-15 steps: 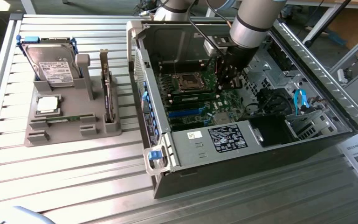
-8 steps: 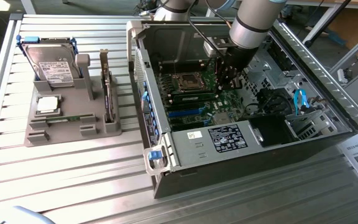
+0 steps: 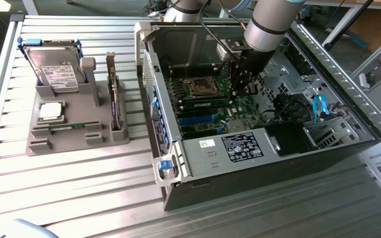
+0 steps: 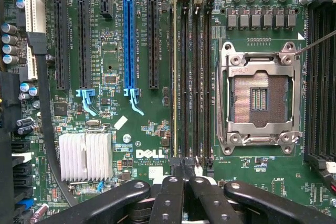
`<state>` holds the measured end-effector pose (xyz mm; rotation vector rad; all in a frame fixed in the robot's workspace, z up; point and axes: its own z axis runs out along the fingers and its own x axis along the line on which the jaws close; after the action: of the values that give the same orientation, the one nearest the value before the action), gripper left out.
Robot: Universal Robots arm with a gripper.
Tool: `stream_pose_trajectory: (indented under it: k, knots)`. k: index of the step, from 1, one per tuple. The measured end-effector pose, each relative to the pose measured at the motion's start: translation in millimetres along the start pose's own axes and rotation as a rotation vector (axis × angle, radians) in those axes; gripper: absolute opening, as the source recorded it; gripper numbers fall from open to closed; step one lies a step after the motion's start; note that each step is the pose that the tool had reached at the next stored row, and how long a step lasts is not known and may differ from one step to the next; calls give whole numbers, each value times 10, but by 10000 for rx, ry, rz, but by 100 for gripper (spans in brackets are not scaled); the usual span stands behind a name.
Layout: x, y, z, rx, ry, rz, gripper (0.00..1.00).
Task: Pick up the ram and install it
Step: 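Press down the ram until it locks into place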
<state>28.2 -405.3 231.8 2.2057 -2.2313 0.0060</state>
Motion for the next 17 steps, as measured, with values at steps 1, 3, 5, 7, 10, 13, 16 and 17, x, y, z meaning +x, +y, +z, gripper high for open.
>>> stream_pose_trajectory:
  k: [1,3,5,7,10,13,16,17]
  knots:
    - [-1,0,-6,1,-6,0,10]
    - [0,1,-37,-10,-1,1,10]
    - [0,0,-74,-23,0,0,10]
    - [1,0,-104,-35,1,0,10]
    - [1,0,-139,-45,1,0,10]
    - [1,0,-175,-53,2,-1,10]
    - [1,0,-205,-58,2,0,10]
    - [1,0,-211,-59,1,0,10]
